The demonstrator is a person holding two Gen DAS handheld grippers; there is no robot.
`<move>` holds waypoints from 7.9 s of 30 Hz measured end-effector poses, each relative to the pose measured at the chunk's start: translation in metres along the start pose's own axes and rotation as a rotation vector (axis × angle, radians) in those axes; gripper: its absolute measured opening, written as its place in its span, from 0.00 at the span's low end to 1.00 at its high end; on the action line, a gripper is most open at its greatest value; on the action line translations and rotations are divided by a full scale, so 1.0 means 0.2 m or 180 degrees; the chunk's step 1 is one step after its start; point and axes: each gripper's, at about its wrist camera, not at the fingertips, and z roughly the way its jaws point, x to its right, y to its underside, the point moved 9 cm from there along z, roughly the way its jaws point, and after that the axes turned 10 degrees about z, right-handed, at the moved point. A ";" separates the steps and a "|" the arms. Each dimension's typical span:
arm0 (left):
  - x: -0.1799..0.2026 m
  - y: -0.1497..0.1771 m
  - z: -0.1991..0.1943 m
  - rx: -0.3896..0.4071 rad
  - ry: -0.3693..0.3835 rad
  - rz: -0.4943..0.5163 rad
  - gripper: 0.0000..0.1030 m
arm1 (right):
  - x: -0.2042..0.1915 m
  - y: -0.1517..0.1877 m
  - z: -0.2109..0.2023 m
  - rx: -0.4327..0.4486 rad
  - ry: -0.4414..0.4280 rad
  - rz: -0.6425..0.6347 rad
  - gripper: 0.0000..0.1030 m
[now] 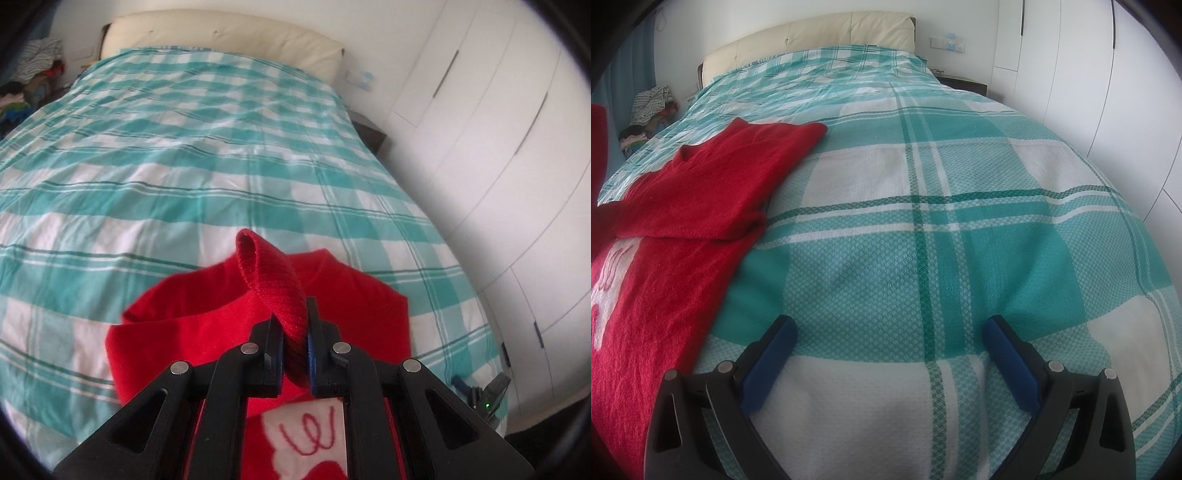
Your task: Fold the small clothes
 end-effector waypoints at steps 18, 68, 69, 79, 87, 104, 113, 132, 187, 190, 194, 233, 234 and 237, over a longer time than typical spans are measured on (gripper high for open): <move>-0.23 0.35 0.13 -0.0145 -0.0825 0.0416 0.94 | -0.01 0.00 0.00 -0.0009 0.0007 -0.0012 1.00; -0.92 1.22 -0.03 -0.0424 -0.1717 -0.0825 1.00 | -0.01 0.00 0.01 -0.0009 0.0093 -0.0078 1.00; -0.92 1.22 -0.03 -0.0431 -0.1691 -0.0847 1.00 | -0.01 0.00 0.01 -0.0008 0.0092 -0.0077 1.00; -0.92 1.22 -0.01 -0.0452 -0.1733 -0.0818 1.00 | -0.01 -0.01 0.01 -0.0002 0.0083 -0.0070 1.00; -0.92 1.22 -0.01 -0.0451 -0.1730 -0.0820 1.00 | -0.02 -0.01 0.02 0.0011 0.0074 -0.0059 1.00; -0.92 1.22 -0.01 -0.0451 -0.1730 -0.0820 1.00 | -0.02 -0.01 0.02 0.0011 0.0073 -0.0058 1.00; -0.92 1.22 -0.01 -0.0450 -0.1730 -0.0820 1.00 | -0.02 -0.01 0.02 0.0011 0.0073 -0.0058 1.00; -0.92 1.22 -0.01 -0.0450 -0.1730 -0.0820 1.00 | -0.02 -0.01 0.01 0.0011 0.0071 -0.0057 1.00; -0.92 1.22 -0.01 -0.0449 -0.1730 -0.0820 1.00 | -0.02 0.00 0.02 0.0010 0.0068 -0.0056 1.00; -0.92 1.22 -0.01 -0.0449 -0.1730 -0.0820 1.00 | -0.02 0.00 0.02 0.0010 0.0068 -0.0057 1.00; -0.92 1.22 -0.01 -0.0449 -0.1730 -0.0820 1.00 | -0.02 0.00 0.02 0.0009 0.0069 -0.0057 1.00; -0.91 1.22 -0.01 -0.0448 -0.1731 -0.0820 1.00 | -0.02 0.00 0.01 0.0009 0.0083 -0.0062 1.00; -0.91 1.22 -0.01 -0.0445 -0.1730 -0.0821 1.00 | -0.02 0.00 0.01 0.0009 0.0083 -0.0063 1.00; -0.92 1.22 -0.01 -0.0449 -0.1738 -0.0818 1.00 | -0.02 0.00 0.01 0.0008 0.0080 -0.0062 1.00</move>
